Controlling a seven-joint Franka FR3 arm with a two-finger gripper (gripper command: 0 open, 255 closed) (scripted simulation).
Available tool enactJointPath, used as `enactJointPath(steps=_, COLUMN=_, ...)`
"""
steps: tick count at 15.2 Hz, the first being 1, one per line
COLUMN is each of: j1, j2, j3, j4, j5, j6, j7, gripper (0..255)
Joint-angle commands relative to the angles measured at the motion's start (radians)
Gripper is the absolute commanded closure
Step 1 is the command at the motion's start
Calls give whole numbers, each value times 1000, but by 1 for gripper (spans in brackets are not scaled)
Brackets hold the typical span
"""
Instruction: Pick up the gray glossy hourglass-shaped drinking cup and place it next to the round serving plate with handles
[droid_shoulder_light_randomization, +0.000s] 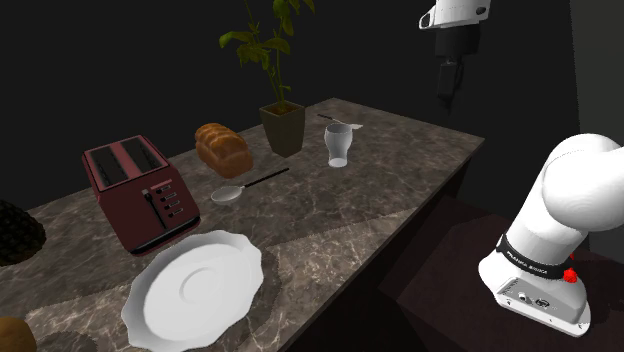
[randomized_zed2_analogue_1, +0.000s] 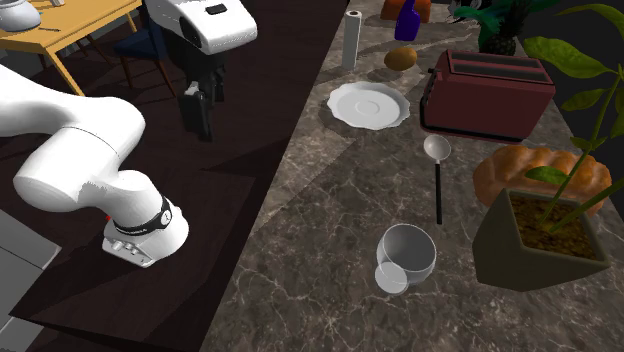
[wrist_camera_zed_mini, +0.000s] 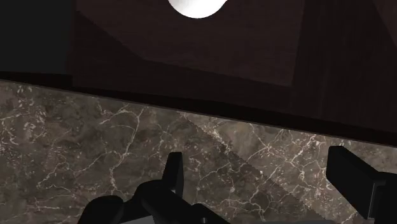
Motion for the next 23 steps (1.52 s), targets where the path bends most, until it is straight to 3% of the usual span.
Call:
enactJointPath(steps=1, j1=0, j2=0, j3=0, j4=0, j5=0, j6=0, j7=0, gripper=0)
enactJointPath(steps=12, j1=-11, j2=411, j3=-47, j4=149, j5=-5, j6=260, j7=-77, gripper=0)
enactJointPath(steps=23, j1=-20, j2=841, j3=-79, j4=460, j5=31, j6=376, j7=-150, gripper=0)
